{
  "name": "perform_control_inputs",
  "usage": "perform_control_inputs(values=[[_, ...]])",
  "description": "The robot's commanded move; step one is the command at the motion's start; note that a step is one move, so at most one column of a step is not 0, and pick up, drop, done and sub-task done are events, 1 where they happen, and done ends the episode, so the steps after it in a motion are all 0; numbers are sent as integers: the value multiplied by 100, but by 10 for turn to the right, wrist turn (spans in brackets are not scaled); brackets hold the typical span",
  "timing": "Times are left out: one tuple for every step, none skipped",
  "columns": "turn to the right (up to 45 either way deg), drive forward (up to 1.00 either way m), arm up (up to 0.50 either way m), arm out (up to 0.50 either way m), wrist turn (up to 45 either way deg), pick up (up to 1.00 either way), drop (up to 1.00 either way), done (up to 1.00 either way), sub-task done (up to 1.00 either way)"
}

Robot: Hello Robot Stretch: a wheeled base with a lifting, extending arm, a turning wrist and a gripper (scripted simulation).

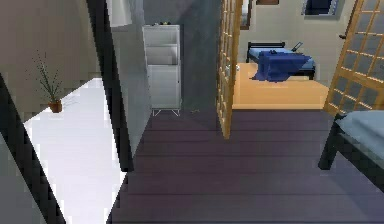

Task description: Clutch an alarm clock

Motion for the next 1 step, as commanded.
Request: perform_control_inputs(values=[[0,0,-30,0,0,0,0,0,0]])
